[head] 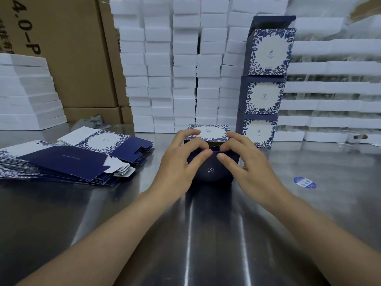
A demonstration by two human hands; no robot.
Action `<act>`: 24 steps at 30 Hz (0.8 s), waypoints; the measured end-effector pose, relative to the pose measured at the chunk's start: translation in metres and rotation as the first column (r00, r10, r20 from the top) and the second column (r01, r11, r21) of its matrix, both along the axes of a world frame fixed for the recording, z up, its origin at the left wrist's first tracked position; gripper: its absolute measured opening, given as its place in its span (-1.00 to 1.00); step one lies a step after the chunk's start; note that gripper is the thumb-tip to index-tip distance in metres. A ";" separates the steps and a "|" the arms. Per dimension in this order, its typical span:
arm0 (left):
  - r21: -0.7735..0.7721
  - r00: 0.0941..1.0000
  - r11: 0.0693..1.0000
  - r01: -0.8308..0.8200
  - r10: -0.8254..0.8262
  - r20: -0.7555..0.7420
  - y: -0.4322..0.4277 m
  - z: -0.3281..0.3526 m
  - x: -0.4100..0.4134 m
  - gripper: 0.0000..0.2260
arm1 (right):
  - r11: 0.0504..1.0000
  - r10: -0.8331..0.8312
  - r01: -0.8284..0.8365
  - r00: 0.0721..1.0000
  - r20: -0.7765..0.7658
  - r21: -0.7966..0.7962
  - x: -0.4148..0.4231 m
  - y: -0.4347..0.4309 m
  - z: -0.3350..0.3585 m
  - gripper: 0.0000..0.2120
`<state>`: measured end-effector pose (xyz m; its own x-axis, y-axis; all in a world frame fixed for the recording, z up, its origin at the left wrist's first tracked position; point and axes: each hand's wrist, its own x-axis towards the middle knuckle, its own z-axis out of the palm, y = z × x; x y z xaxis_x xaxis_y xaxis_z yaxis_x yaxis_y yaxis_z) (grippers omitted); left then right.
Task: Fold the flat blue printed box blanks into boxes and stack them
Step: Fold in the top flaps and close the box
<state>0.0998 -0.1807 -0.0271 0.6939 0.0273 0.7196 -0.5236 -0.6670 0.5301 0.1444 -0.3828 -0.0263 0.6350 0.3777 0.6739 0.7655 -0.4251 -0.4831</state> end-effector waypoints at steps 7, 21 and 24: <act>-0.013 0.998 0.998 0.063 -0.063 0.003 0.011 0.001 -0.001 -0.99 | 0.996 0.061 -0.061 0.998 -0.014 0.058 0.000 -0.006 0.003 -0.93; -0.204 0.988 0.972 0.117 -0.135 -0.076 0.018 0.006 -0.002 -0.91 | 0.993 0.067 -0.055 0.992 -0.111 0.105 0.008 -0.013 0.001 -0.82; -0.225 0.989 0.969 0.106 -0.126 -0.075 0.021 0.005 -0.001 -0.96 | 0.991 0.068 -0.056 0.993 -0.094 0.126 0.010 -0.013 0.000 -0.89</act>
